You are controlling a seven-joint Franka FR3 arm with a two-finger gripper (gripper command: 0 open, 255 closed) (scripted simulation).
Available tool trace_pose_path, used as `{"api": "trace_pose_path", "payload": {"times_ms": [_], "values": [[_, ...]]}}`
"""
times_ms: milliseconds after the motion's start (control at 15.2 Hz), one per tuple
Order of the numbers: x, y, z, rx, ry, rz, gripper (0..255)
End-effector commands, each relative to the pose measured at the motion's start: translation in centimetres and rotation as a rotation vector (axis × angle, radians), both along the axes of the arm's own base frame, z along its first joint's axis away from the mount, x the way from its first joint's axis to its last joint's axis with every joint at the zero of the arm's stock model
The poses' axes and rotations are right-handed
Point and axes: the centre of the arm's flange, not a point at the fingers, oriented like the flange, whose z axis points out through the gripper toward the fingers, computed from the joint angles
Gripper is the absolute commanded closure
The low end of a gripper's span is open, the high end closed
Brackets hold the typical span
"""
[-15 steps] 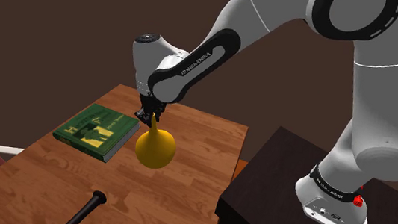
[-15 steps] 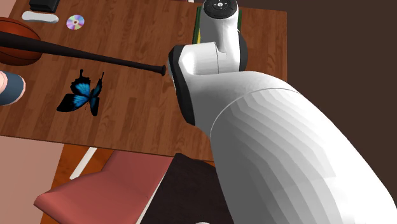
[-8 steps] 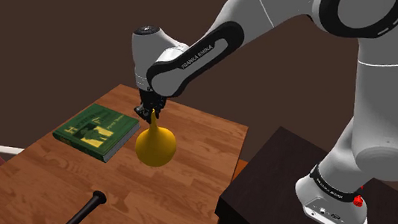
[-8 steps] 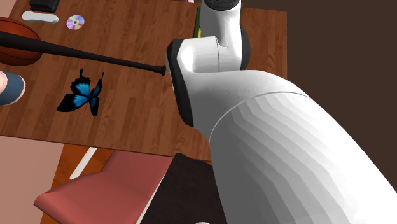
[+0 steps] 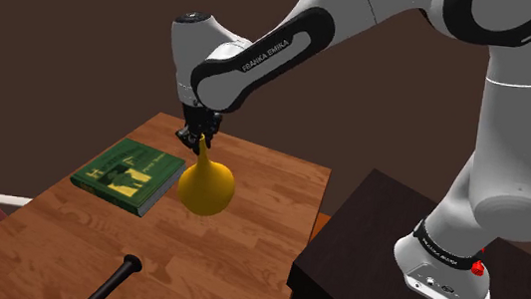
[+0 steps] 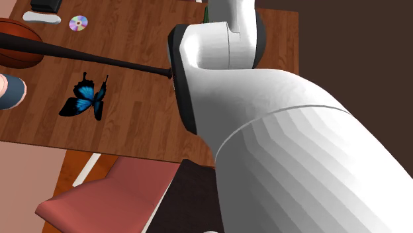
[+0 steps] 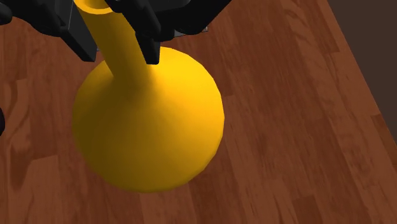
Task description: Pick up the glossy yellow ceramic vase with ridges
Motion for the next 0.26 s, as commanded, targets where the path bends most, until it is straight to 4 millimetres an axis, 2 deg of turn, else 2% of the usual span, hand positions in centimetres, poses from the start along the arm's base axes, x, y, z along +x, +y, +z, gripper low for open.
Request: {"api": "trace_pose_path", "payload": {"times_ms": [0,198], "values": [[0.00,0.01,1.25,0.001,-0.001,0.000,255],[0.00,0.01,1.86,0.001,-0.001,0.000,255]]}}
